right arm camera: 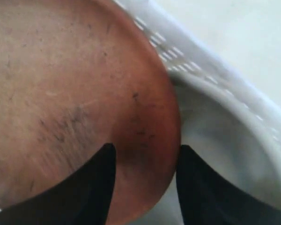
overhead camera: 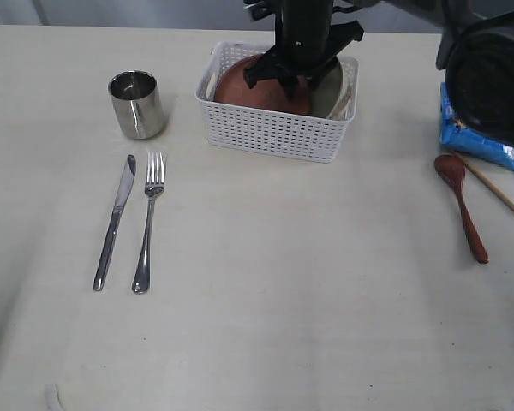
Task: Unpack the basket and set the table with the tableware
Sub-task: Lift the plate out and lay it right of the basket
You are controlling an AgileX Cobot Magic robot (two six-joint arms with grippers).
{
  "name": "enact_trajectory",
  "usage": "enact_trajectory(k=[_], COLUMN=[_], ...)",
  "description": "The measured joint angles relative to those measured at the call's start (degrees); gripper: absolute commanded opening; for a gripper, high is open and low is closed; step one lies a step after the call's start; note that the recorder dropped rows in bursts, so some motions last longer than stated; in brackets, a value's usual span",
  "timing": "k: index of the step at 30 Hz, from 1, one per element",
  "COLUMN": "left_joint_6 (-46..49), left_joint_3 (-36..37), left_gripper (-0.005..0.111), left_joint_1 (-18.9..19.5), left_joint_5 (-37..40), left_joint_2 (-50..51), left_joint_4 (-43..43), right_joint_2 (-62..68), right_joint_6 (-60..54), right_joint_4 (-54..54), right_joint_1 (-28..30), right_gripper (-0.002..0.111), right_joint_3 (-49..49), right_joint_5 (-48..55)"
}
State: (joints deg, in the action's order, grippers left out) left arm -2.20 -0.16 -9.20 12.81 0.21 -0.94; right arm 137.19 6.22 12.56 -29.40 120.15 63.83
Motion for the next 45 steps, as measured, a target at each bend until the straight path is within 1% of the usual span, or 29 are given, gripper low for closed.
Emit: enact_trajectory(k=[5,6,8,12,13,18,22,26,34,36,39,42,45], left_joint_6=[0.0,0.0,0.0,0.0,0.0,0.0,0.0,0.0,0.0,0.0,0.0,0.0,0.0], left_joint_3=[0.0,0.0,0.0,0.0,0.0,0.0,0.0,0.0,0.0,0.0,0.0,0.0,0.0], left_gripper=[0.0,0.0,0.0,0.0,0.0,0.0,0.0,0.0,0.0,0.0,0.0,0.0,0.0], left_joint_1=[0.0,0.0,0.0,0.0,0.0,0.0,0.0,0.0,0.0,0.0,0.0,0.0,0.0], left_joint_5=[0.0,0.0,0.0,0.0,0.0,0.0,0.0,0.0,0.0,0.0,0.0,0.0,0.0], left_joint_2=[0.0,0.0,0.0,0.0,0.0,0.0,0.0,0.0,0.0,0.0,0.0,0.0,0.0], left_joint_4=[0.0,0.0,0.0,0.0,0.0,0.0,0.0,0.0,0.0,0.0,0.0,0.0,0.0], right_joint_2=[1.02,1.02,1.02,1.02,0.89,-0.27,-0.27,-0.27,-0.92,-2.41,-6.12,-9.35,-11.35], right_joint_6=[0.0,0.0,0.0,0.0,0.0,-0.94,-1.35,-1.45,-1.45,-1.56,-2.02,-2.83,-3.75], right_joint_4=[0.0,0.0,0.0,-0.62,-1.31,-6.69,-8.26,-8.0,-3.75,-3.62,-3.5,-3.85,-5.73], right_joint_1=[0.23,0.23,0.23,0.23,0.32,0.36,0.26,0.26,0.26,0.26,0.51,2.89,8.75], right_gripper=[0.041,0.039,0.03,0.001,0.0,0.0,0.0,0.0,0.0,0.0,0.0,0.0,0.0], right_joint_3=[0.0,0.0,0.56,3.2,4.1,9.1,11.47,11.96,11.99,12.39,15.52,18.44,18.65], right_joint_5=[0.23,0.23,0.34,1.11,1.11,1.41,2.01,3.13,6.04,6.4,6.52,6.4,6.4])
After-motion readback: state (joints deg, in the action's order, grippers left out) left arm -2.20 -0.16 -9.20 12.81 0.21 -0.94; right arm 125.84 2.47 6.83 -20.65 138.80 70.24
